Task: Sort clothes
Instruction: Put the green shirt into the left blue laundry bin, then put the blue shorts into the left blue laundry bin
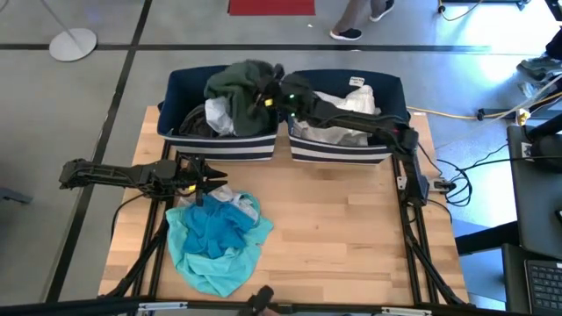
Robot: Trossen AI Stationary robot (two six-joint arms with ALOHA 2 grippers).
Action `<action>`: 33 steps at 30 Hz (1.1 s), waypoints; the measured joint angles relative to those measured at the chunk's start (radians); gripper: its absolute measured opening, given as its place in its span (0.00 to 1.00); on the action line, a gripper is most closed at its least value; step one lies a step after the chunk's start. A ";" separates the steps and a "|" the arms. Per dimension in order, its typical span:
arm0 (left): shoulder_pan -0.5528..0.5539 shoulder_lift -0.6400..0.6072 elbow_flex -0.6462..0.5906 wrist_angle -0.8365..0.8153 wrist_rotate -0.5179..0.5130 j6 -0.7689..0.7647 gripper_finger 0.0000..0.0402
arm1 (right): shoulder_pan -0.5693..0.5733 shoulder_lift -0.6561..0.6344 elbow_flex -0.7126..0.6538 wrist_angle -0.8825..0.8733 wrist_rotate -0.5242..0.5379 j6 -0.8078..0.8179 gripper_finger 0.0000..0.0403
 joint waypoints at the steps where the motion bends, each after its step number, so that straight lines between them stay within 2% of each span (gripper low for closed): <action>1: 0.000 0.000 0.000 -0.002 0.000 0.001 0.31 | 0.001 0.016 0.000 -0.009 0.011 -0.010 0.13; 7: 0.000 0.000 0.000 -0.004 0.000 0.002 0.31 | 0.002 0.058 0.000 -0.059 0.058 -0.019 0.24; 12: 0.000 0.000 0.000 -0.007 0.000 0.003 0.31 | 0.007 0.043 0.000 -0.070 0.061 0.007 0.39; 17: 0.000 0.000 0.000 -0.008 0.004 0.007 0.31 | 0.031 -0.027 0.000 -0.173 0.165 0.003 0.53; 21: 0.000 0.001 0.000 -0.008 0.005 0.006 0.31 | 0.071 -0.108 -0.001 -0.287 0.233 -0.023 0.59; 23: 0.000 0.001 0.000 -0.008 0.005 0.004 0.31 | 0.106 -0.159 -0.001 -0.341 0.234 -0.013 0.60; 27: 0.000 0.001 0.000 -0.008 0.005 0.000 0.31 | 0.221 -0.275 -0.001 -0.556 0.216 0.067 0.59; 30: 0.000 0.002 0.000 -0.009 0.005 0.000 0.31 | 0.340 -0.341 0.000 -0.735 0.152 0.166 0.59; 33: 0.000 0.002 0.000 -0.009 0.005 -0.001 0.31 | 0.473 -0.354 0.000 -0.880 0.153 0.251 0.59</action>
